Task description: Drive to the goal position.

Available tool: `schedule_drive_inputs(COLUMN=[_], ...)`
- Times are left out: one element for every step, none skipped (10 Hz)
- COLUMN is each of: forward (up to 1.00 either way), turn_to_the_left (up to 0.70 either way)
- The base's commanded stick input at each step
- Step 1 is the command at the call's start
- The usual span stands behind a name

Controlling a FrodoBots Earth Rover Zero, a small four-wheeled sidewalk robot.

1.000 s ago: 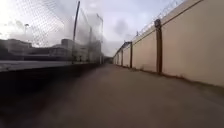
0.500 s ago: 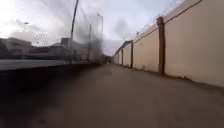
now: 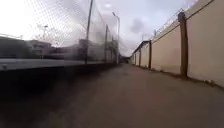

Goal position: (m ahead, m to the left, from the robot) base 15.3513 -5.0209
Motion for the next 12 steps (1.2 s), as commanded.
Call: schedule_drive_inputs(forward=[0.5, 0.5, 0.5, 0.5, 0.5, 0.5, 0.5, 0.5, 0.5, 0.5, 0.5, 0.5], turn_to_the_left=[0.0, 0.0, 0.0, 0.0, 0.0, 0.0, 0.0, 0.0, 0.0, 0.0, 0.0, -0.2])
